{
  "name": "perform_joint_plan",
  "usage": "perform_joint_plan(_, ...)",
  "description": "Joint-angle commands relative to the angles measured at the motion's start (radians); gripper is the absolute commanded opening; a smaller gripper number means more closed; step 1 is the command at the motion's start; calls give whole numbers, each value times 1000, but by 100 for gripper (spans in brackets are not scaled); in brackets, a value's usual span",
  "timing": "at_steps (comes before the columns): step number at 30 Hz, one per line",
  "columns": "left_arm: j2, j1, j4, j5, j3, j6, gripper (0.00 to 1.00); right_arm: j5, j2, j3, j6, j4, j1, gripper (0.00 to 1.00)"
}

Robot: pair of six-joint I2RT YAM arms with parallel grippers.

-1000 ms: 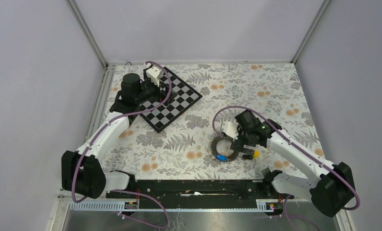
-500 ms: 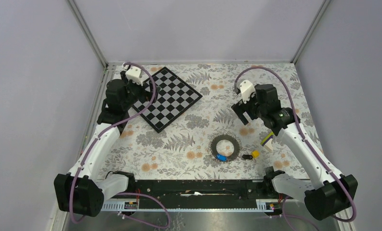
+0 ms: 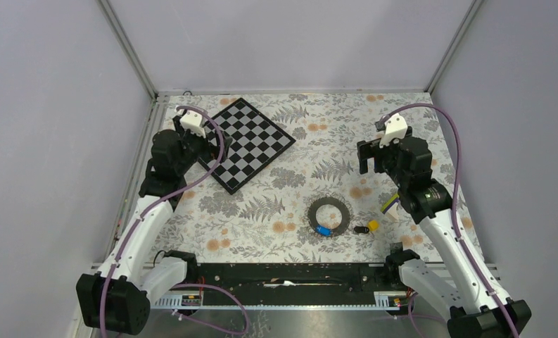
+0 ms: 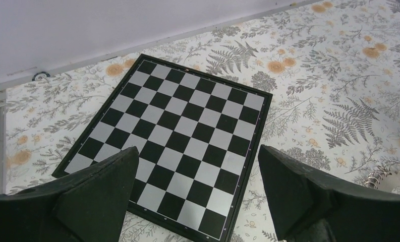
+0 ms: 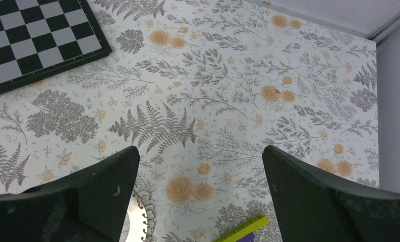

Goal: Put the keys on the keyring

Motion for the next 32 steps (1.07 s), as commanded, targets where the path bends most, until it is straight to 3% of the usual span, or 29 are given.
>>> perform_joint_plan(1,26,5,24,19,37,-20,99,-30,-6,-17,40,70,-12,99)
perform_joint_plan(8,29,21,-66,144,58,-6,99,-42,-22,-71,19,91,-12,100)
perform_joint_plan(20,-40,90,42,197,-53,-77,99,27,-160,-151,-28,125,-29,100)
perform_joint_plan(32,-43,124,65,271,-80,-79,99,4,-162,-165,-24,138,-31,100)
